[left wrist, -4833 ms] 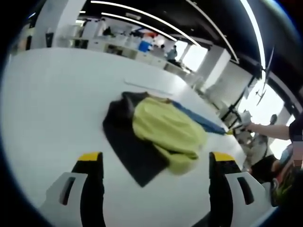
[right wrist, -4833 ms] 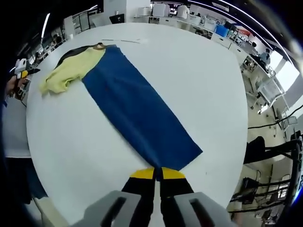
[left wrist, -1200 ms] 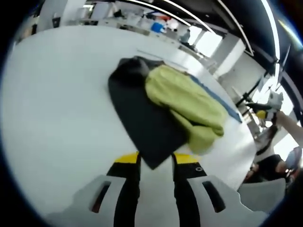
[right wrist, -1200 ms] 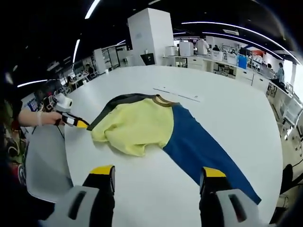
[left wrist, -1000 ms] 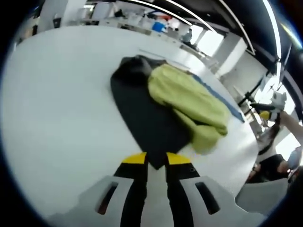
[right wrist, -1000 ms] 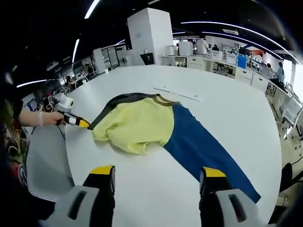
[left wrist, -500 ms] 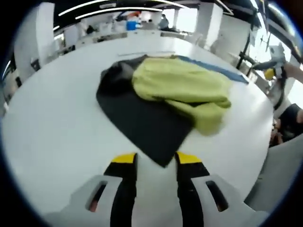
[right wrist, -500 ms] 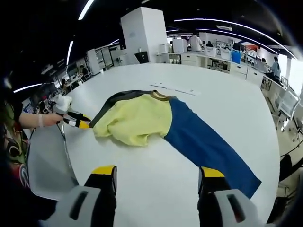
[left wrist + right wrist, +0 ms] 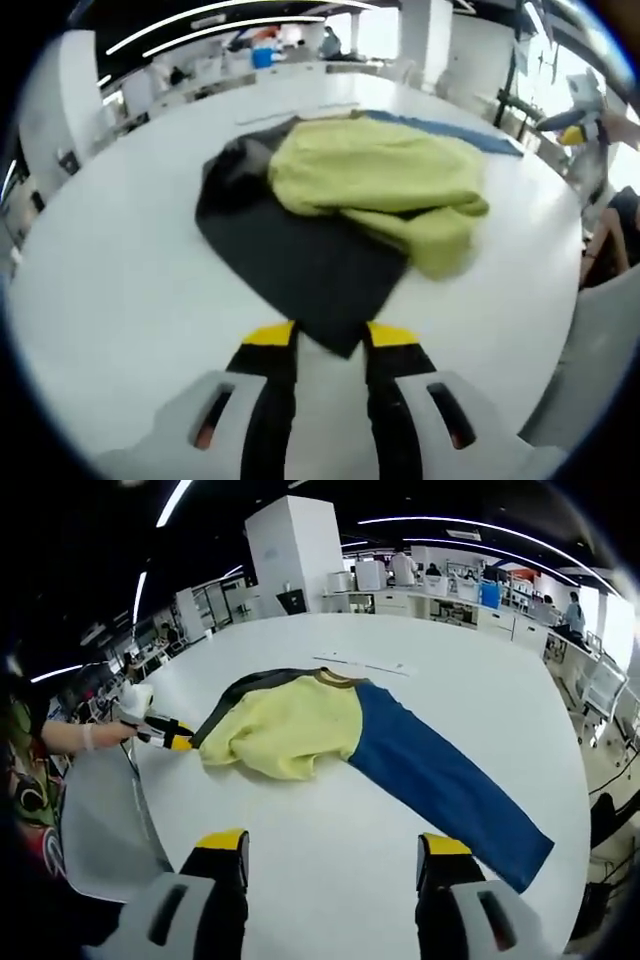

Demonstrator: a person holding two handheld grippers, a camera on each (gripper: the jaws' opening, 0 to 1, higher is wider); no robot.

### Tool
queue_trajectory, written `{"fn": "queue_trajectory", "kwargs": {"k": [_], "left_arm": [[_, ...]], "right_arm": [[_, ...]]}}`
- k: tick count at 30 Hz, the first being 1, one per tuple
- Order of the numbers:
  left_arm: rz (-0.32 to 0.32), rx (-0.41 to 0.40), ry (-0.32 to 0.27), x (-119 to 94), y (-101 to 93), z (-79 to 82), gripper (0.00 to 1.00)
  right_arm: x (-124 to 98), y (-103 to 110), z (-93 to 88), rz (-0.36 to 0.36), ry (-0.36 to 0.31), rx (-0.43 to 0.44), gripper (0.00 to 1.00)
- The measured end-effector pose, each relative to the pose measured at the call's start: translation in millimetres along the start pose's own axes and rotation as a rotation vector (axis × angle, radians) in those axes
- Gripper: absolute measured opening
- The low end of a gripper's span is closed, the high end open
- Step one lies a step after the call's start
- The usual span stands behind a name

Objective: Fold the garment on the visible template until the final outline fits inside the template.

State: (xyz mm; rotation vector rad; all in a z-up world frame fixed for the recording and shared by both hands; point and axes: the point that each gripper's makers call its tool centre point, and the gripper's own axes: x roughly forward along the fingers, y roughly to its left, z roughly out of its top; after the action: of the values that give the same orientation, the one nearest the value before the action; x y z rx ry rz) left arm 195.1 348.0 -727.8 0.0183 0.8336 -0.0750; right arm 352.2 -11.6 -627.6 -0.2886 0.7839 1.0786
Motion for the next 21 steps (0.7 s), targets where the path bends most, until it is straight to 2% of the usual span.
{"fn": "queue_trajectory", "kwargs": {"k": [8,11,17,21], "left_arm": [[-0.008,-0.010,-0.006,0.0,5.4,0.0,0.11],[-0.017,-0.017,-0.007,0.6,7.4,-0.1,0.01],[-0.042,-0.025,-0.014,0.2,7.7,-0.7,0.00],[-0.049,-0.014,-0.020,-5.5,15.5,-1.0,0.00]], "right_arm": [[-2.0,7.8,-6.6,-0.003,0.005,0.015,0.67],[-2.7,10.1,-8.1,-0.009,0.005,0.024,0.67],[-3.1,23.0,-13.3,-0.012,0.004,0.045,0.67],[-3.0,31.2,-16.4,-0.017,0.002,0.060,0.67]]}}
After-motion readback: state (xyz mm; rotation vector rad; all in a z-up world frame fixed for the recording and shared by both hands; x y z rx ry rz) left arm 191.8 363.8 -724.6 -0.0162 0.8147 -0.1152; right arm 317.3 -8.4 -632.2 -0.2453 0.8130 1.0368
